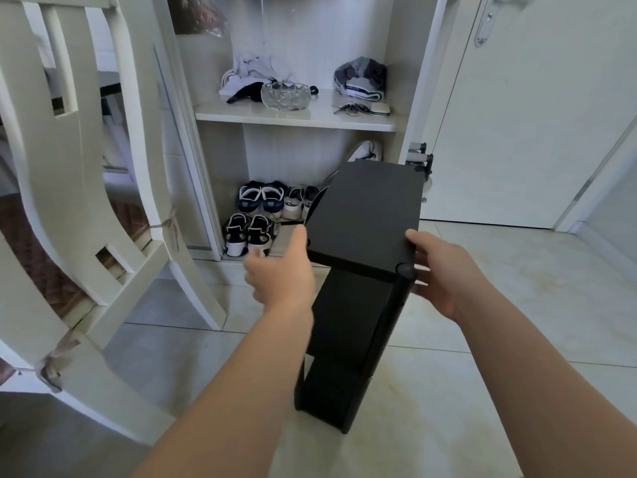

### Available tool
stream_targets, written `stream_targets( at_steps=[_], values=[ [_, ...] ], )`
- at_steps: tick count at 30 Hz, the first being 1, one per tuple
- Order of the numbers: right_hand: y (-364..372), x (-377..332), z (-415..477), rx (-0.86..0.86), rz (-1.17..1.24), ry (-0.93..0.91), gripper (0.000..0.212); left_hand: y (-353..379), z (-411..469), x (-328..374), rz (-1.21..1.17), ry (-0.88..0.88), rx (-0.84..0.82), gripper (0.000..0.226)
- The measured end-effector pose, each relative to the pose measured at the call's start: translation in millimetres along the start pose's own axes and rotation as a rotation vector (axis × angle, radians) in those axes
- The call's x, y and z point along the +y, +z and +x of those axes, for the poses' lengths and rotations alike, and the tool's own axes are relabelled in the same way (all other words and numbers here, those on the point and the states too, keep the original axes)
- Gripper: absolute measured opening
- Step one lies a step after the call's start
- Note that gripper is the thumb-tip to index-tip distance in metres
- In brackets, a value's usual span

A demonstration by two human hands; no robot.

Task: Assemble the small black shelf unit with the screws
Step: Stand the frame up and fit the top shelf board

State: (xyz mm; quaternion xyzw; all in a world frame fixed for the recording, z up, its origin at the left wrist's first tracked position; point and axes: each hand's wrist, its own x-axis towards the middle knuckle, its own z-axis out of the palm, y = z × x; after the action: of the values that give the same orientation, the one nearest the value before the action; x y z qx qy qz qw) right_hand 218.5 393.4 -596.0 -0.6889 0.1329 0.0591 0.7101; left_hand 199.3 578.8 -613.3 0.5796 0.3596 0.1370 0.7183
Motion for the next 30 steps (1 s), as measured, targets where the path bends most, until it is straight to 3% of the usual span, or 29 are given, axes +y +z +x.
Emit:
stream_targets(
  at_steps=[2,3,8,12,15,18,21,24,30],
  values=[
    [2,-3,6,0.047,0.024,-0.023,0.031,3,-19,-13,-0.053,-0.203,-0.133,0.103],
    [3,-3,8,0.058,0.042,-0.027,0.032,5,-27,-17,-0.029,-0.222,-0.209,0.106],
    [7,1,13,0.068,0.108,-0.014,0.018,6,-15,-13,0.082,-0.094,-0.315,0.092],
    [6,3,10,0.057,0.108,0.000,0.023,0,4,3,0.054,-0.044,-0.412,0.074],
    [5,5,7,0.039,0.032,0.008,0.032,3,1,5,0.049,-0.059,-0.387,0.072],
    [2,2,10,0.074,0.119,0.015,0.030,12,-12,-9,0.044,-0.097,-0.453,0.076],
    [1,-2,15,0.112,0.246,0.015,0.023,19,-28,-19,0.152,-0.024,-0.505,0.041],
    [4,0,15,0.125,0.248,0.030,0.024,21,-24,-16,0.197,0.003,-0.480,0.029],
    [6,0,2,-0.022,-0.095,0.051,0.039,9,15,10,0.138,0.097,-0.344,0.030]
  ],
)
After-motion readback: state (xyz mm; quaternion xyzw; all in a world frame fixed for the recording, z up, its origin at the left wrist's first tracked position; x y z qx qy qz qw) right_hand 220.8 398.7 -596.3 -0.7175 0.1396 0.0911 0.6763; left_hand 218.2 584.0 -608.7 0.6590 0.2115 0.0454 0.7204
